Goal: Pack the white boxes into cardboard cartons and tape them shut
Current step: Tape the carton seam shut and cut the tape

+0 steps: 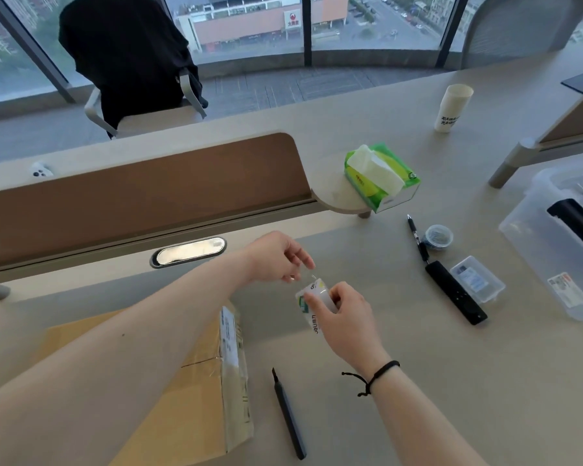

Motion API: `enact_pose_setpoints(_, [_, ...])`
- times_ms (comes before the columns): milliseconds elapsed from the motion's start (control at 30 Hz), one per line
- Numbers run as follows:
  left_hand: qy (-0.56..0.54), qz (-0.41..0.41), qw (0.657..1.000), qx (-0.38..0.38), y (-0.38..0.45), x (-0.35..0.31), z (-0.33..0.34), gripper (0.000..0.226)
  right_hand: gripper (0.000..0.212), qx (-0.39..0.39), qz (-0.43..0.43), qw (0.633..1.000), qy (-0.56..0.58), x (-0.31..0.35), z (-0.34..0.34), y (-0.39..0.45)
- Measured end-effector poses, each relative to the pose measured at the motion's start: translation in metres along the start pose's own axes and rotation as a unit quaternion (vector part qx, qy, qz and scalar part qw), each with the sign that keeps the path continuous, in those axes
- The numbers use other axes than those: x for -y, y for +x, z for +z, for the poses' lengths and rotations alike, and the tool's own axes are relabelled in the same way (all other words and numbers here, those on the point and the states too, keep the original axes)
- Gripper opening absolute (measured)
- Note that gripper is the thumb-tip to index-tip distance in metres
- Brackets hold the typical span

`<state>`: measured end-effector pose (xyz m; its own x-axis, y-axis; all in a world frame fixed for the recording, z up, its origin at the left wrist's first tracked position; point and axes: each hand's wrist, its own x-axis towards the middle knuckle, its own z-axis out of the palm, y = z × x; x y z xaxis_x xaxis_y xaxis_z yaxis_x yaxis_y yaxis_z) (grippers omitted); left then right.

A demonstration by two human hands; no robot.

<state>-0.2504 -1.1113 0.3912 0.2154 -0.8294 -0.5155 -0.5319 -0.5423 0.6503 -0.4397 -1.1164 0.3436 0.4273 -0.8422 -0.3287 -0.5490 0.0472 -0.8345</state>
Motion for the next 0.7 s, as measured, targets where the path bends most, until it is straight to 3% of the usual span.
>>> enact_pose_setpoints(200, [0.049,0.03,0.998,-0.018,0.045,-0.038,-0.007,0.054,0.043,0.011,0.019,0.995,0.101,-0.003,-0.013,0.035])
enact_pose_setpoints(467, [0.086,0.057,0.99,-0.093,0.109,-0.075,-0.008,0.023,0.038,-0.027,0.052,0.978,0.201,0.004,-0.033,0.094])
enact_pose_setpoints(700, [0.136,0.075,0.98,-0.127,0.148,-0.082,-0.006,0.021,0.031,-0.041,0.083,0.965,0.244,0.006,-0.029,0.133])
